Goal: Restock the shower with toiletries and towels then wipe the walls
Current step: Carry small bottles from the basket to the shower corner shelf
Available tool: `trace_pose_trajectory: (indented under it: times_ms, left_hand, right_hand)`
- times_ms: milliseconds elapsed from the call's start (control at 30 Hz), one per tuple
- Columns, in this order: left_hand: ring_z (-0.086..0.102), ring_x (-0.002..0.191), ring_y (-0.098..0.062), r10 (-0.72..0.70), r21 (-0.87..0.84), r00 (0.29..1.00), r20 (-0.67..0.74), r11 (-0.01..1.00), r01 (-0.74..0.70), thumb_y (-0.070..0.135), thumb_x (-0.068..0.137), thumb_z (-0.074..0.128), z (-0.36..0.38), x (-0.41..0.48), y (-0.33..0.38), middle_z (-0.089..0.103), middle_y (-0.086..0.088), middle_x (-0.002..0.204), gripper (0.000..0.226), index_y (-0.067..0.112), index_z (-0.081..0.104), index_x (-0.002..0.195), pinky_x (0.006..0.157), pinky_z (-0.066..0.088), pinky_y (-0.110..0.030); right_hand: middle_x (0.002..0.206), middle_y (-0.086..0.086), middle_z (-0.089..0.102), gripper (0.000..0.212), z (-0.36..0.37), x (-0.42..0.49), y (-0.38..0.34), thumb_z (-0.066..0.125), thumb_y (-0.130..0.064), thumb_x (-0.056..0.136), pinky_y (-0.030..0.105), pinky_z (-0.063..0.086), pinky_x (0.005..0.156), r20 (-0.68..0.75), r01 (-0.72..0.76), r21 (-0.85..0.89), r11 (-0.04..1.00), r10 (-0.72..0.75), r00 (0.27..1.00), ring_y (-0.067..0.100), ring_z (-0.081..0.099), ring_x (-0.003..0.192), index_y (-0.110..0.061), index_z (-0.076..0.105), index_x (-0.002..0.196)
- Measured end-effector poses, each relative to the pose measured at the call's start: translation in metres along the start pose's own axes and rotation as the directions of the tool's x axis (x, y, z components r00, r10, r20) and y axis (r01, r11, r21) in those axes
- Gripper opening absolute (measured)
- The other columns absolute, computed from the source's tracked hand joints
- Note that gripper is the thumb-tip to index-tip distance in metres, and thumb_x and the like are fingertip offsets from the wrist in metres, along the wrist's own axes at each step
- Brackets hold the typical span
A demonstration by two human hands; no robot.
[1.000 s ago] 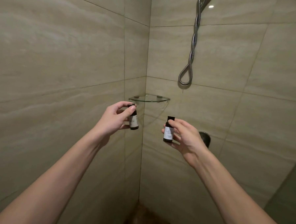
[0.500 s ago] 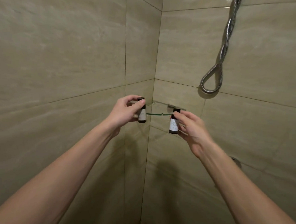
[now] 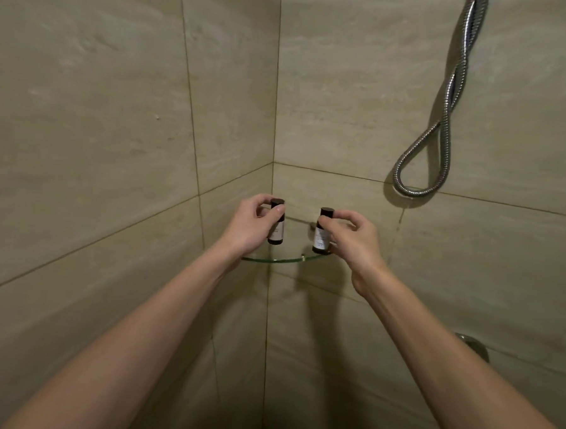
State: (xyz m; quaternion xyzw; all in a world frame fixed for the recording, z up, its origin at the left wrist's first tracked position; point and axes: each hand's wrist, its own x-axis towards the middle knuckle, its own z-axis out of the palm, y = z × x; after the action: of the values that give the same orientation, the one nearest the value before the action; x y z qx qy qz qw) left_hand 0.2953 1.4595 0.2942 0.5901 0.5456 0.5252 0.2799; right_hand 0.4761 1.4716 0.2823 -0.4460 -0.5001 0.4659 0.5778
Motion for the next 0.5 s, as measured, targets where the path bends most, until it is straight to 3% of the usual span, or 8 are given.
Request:
trace_pose_trajectory:
  times_ms: [167, 233, 333, 500]
  left_hand:
    - [0.062, 0.076, -0.009, 0.0, 0.057, 0.999, -0.037, 0.998, 0.002, 0.025, 0.103, 0.055, 0.014, 0.039, -0.019, 0.066, 0.003, 0.085, 0.026, 0.012, 0.062, 0.123, 0.085, 0.056, -0.036]
    - [0.061, 0.077, -0.008, 0.034, 0.131, 0.999, -0.035, 0.991, -0.029, 0.025, 0.103, 0.056, 0.02, 0.054, -0.023, 0.065, 0.005, 0.086, 0.025, 0.011, 0.063, 0.123, 0.081, 0.057, -0.035]
    - [0.058, 0.077, -0.001, 0.104, 0.281, 0.994, -0.029, 0.955, -0.092, 0.023, 0.102, 0.057, 0.022, 0.066, -0.027, 0.063, 0.009, 0.087, 0.023, 0.012, 0.064, 0.12, 0.068, 0.045, -0.018]
    - [0.062, 0.087, -0.007, 0.078, 0.328, 0.996, -0.05, 0.943, -0.057, 0.024, 0.101, 0.058, 0.024, 0.079, -0.036, 0.069, 0.001, 0.101, 0.023, 0.014, 0.064, 0.121, 0.079, 0.051, -0.024]
  right_hand:
    - [0.089, 0.007, 0.076, 0.016, 0.012, 0.051, 0.01, 0.078, -0.016, 0.084, 0.042, 0.059, 0.082, 0.063, 0.078, -0.122, 0.99, -0.07, 0.996, 0.018, 0.072, 0.08, -0.018, 0.067, 0.094]
    - [0.092, 0.006, 0.076, 0.019, 0.017, 0.074, 0.018, 0.079, -0.021, 0.082, 0.043, 0.06, 0.081, 0.094, 0.101, -0.185, 0.978, -0.085, 0.992, 0.02, 0.074, 0.085, -0.021, 0.066, 0.096]
    - [0.091, 0.003, 0.075, 0.021, 0.023, 0.09, 0.025, 0.08, -0.026, 0.082, 0.038, 0.059, 0.075, 0.124, 0.129, -0.246, 0.961, -0.101, 0.987, 0.02, 0.072, 0.085, -0.024, 0.064, 0.096]
    - [0.095, 0.0, 0.073, 0.027, 0.029, 0.108, 0.034, 0.078, -0.031, 0.084, 0.03, 0.052, 0.068, 0.151, 0.172, -0.33, 0.928, -0.128, 0.98, 0.015, 0.069, 0.085, -0.021, 0.065, 0.105]
